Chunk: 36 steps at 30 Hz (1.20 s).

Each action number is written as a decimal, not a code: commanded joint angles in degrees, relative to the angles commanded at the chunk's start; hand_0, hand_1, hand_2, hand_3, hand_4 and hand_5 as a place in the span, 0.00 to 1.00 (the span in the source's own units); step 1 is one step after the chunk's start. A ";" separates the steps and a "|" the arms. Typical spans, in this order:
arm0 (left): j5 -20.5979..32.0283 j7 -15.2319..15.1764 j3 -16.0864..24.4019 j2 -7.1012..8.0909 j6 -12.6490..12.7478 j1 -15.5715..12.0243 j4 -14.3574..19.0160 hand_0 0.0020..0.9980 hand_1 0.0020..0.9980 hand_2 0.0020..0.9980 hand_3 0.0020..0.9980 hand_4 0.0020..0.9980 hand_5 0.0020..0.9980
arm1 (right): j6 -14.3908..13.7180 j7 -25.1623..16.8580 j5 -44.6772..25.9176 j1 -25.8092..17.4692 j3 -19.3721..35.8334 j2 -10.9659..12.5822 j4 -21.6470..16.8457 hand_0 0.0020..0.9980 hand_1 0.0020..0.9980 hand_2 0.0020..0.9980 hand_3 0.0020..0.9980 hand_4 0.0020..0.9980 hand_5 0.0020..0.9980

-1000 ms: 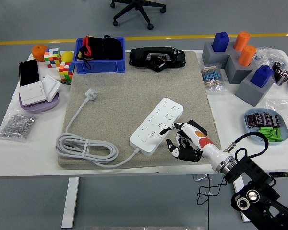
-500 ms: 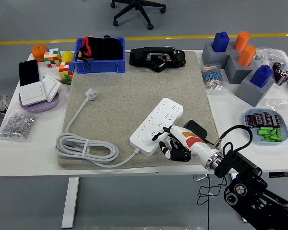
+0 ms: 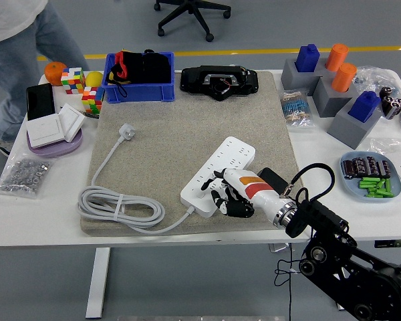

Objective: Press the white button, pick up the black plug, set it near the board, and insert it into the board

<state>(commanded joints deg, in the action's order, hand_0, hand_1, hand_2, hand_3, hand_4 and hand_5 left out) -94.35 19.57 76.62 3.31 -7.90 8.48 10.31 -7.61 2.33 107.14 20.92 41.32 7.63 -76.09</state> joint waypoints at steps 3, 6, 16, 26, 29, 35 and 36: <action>0.25 -0.03 -0.26 0.00 -0.03 0.11 0.00 0.70 0.67 0.65 0.65 0.56 0.19 | -0.28 -0.34 0.31 1.47 -0.48 -0.60 2.24 0.00 0.00 0.07 0.58 0.40 0.00; 0.30 -0.04 -0.32 0.05 -0.04 0.09 0.00 0.70 0.67 0.65 0.65 0.56 0.19 | -0.51 -0.59 0.35 2.35 -1.14 -0.97 3.71 0.00 0.00 0.07 0.58 0.40 0.00; -0.40 0.10 0.24 0.20 -0.06 -0.09 0.00 0.70 0.67 0.65 0.65 0.56 0.19 | -0.39 -0.62 0.07 3.61 -3.80 -1.38 6.63 0.00 0.00 0.07 0.58 0.40 0.00; -0.07 0.02 -0.18 0.20 -0.09 0.07 0.00 0.70 0.67 0.65 0.65 0.56 0.19 | -0.44 -0.73 0.01 4.07 -4.71 -1.32 7.64 0.00 0.00 0.07 0.58 0.40 0.00; -0.18 0.03 -0.08 0.22 -0.09 0.02 0.00 0.70 0.67 0.65 0.65 0.56 0.19 | -0.46 -0.78 -0.03 4.10 -4.97 -1.26 7.81 0.00 0.00 0.07 0.58 0.40 0.00; -0.33 0.09 0.05 0.20 -0.11 -0.08 0.00 0.70 0.67 0.65 0.65 0.56 0.19 | -0.45 -0.80 -0.10 4.03 -5.52 -1.12 8.05 0.00 0.00 0.07 0.58 0.40 0.00; -0.28 0.07 0.03 0.20 -0.10 -0.06 0.00 0.70 0.67 0.65 0.65 0.56 0.19 | -0.45 -0.79 -0.09 4.01 -5.49 -1.11 8.03 0.00 0.00 0.07 0.58 0.40 0.00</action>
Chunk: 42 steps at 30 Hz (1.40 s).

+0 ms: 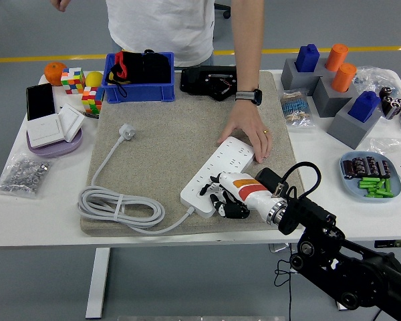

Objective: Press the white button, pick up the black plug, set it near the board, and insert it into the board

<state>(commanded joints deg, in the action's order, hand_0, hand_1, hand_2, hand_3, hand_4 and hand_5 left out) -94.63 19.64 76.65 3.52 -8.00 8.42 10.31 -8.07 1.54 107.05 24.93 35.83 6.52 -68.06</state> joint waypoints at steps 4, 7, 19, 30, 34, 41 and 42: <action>-0.01 -0.02 -0.04 0.03 -0.01 0.08 0.00 0.70 0.67 0.65 0.65 0.56 0.19 | -0.05 -0.04 0.06 0.10 0.28 0.01 -0.06 0.00 0.00 0.07 0.58 0.40 0.00; -0.24 0.02 0.12 0.05 -0.04 0.13 0.00 0.70 0.67 0.65 0.65 0.56 0.19 | -0.05 -0.03 0.09 0.17 0.19 0.07 0.12 0.00 0.00 0.07 0.58 0.40 0.00; -0.02 -0.02 -0.03 -0.03 -0.05 0.09 0.00 0.70 0.67 0.65 0.65 0.56 0.19 | -0.02 -0.02 0.31 0.20 0.16 0.09 0.15 0.00 0.00 0.07 0.58 0.40 0.00; -0.01 -0.04 0.08 -0.09 -0.06 0.04 0.00 0.70 0.67 0.65 0.65 0.56 0.19 | 0.05 0.28 0.43 0.36 3.17 0.93 -5.32 0.00 0.00 0.07 0.58 0.40 0.00; 0.12 -0.09 0.01 -0.15 -0.05 0.12 0.00 0.70 0.67 0.65 0.65 0.56 0.19 | -0.41 -0.01 0.64 -0.02 4.17 1.16 -6.87 0.00 0.00 0.07 0.58 0.40 0.00; 0.05 -0.06 0.16 -0.16 -0.03 0.27 0.00 0.70 0.67 0.65 0.65 0.56 0.19 | -1.23 -0.83 0.23 -2.47 8.49 2.80 -8.93 0.00 0.01 0.12 0.59 0.28 0.00; 0.03 -0.07 0.22 -0.09 0.00 0.31 0.00 0.70 0.67 0.65 0.65 0.56 0.19 | -1.37 -0.98 -0.06 -3.16 9.54 3.39 -9.24 0.00 0.01 0.12 0.59 0.28 0.00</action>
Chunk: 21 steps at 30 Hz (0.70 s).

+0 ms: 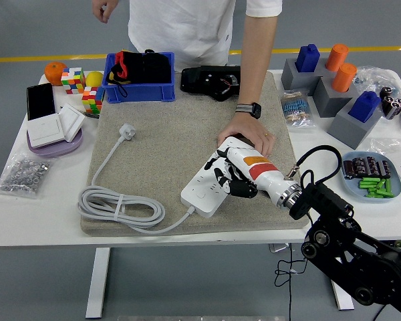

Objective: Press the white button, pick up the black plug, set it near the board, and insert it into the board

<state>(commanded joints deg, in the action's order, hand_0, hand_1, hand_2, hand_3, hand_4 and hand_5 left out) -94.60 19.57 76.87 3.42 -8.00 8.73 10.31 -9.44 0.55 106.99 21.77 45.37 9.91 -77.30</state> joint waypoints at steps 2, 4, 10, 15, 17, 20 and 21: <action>-0.18 0.01 0.17 0.09 0.02 0.06 0.00 0.70 0.67 0.65 0.65 0.56 0.19 | -0.19 -0.31 -0.07 -0.97 1.64 0.65 -0.43 0.00 0.01 0.12 0.59 0.28 0.00; -0.38 0.03 0.40 0.19 0.04 0.15 0.00 0.70 0.67 0.65 0.65 0.56 0.19 | -0.52 -0.91 -0.19 -2.29 3.95 1.20 -0.98 0.51 0.45 0.45 0.67 0.76 0.15; 0.03 -0.01 -0.21 0.38 0.03 1.01 0.00 0.70 0.67 0.65 0.65 0.56 0.19 | -1.15 -2.26 -0.49 -5.01 8.85 1.93 -0.96 0.76 0.69 0.66 0.76 0.92 0.27; -0.78 0.02 -0.03 0.47 -0.09 0.96 0.00 0.70 0.67 0.65 0.65 0.56 0.19 | -0.79 -2.67 -0.74 -8.83 13.58 1.80 -0.71 0.90 0.86 0.83 0.86 1.00 0.44; -0.85 0.02 0.05 0.40 -0.09 0.72 0.00 0.70 0.67 0.65 0.65 0.56 0.19 | -0.75 -2.78 -0.75 -9.91 14.92 1.59 -0.72 0.90 0.86 0.83 0.86 1.00 0.44; -0.95 0.00 0.22 0.24 -0.06 0.36 0.00 0.70 0.67 0.65 0.65 0.56 0.19 | -0.61 -2.72 -0.51 -11.98 17.19 0.92 -0.80 0.90 0.86 0.83 0.86 1.00 0.44; -0.95 0.00 0.22 0.20 -0.06 0.29 0.00 0.70 0.67 0.65 0.65 0.56 0.19 | -0.53 -2.66 -0.48 -12.34 17.51 0.81 -0.79 0.93 0.91 0.89 0.91 1.00 0.50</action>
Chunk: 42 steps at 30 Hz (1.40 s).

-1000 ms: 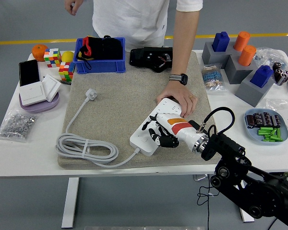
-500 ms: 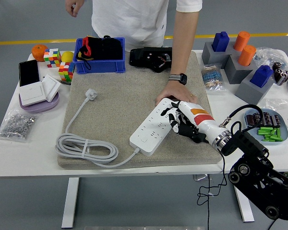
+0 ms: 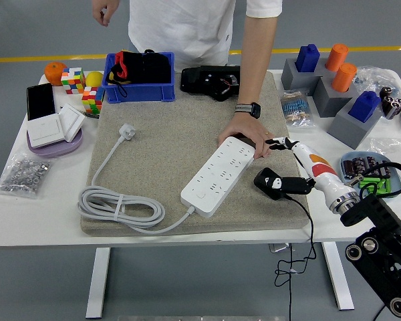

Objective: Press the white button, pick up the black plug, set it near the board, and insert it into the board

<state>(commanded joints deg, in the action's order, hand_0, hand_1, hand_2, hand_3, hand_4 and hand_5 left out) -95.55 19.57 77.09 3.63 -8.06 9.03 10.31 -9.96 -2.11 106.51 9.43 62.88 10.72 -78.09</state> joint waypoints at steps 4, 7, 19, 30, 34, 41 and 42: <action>0.13 -0.02 -0.09 -0.18 -0.01 -0.11 0.00 0.70 0.67 0.65 0.65 0.56 0.19 | 0.08 0.39 0.25 -1.14 0.38 0.03 0.39 0.93 0.91 0.89 0.91 1.00 0.50; 0.37 -0.07 -0.20 -0.23 0.04 -0.13 0.00 0.70 0.67 0.65 0.65 0.56 0.19 | -0.48 0.55 0.22 -1.62 0.09 0.02 1.25 0.87 0.86 0.83 0.89 1.00 0.52; 0.38 -0.11 0.01 -0.36 0.11 -0.16 0.00 0.70 0.67 0.65 0.65 0.56 0.19 | -4.03 -2.10 -0.12 -1.50 -1.26 -0.53 6.79 0.73 0.72 0.68 0.78 1.00 0.35; 0.58 -0.10 0.10 -0.55 0.16 -0.27 0.00 0.70 0.67 0.65 0.65 0.56 0.19 | -4.70 -2.90 -0.73 -0.38 -3.13 -1.10 10.67 0.70 0.69 0.66 0.76 0.98 0.33; 0.83 -0.15 -0.10 -0.63 0.16 -0.24 0.00 0.70 0.67 0.65 0.65 0.56 0.19 | -4.84 -3.06 -0.90 0.25 -3.72 -1.33 11.60 0.70 0.69 0.66 0.76 0.98 0.33; 0.68 -0.14 0.02 -0.63 0.13 -0.19 0.00 0.70 0.67 0.65 0.65 0.56 0.19 | -4.88 -3.16 -1.41 1.60 -5.42 -1.71 12.38 0.70 0.69 0.66 0.76 0.98 0.33; 0.64 -0.13 0.06 -0.62 0.13 -0.22 0.00 0.70 0.67 0.65 0.65 0.56 0.19 | -4.91 -3.17 -1.51 1.79 -5.69 -1.75 12.50 0.70 0.69 0.66 0.75 0.97 0.32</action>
<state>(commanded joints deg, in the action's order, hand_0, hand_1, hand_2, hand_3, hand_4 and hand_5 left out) -94.91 19.44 77.14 3.01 -7.93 8.81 10.31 -14.87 -5.28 105.00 11.22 57.19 8.97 -65.59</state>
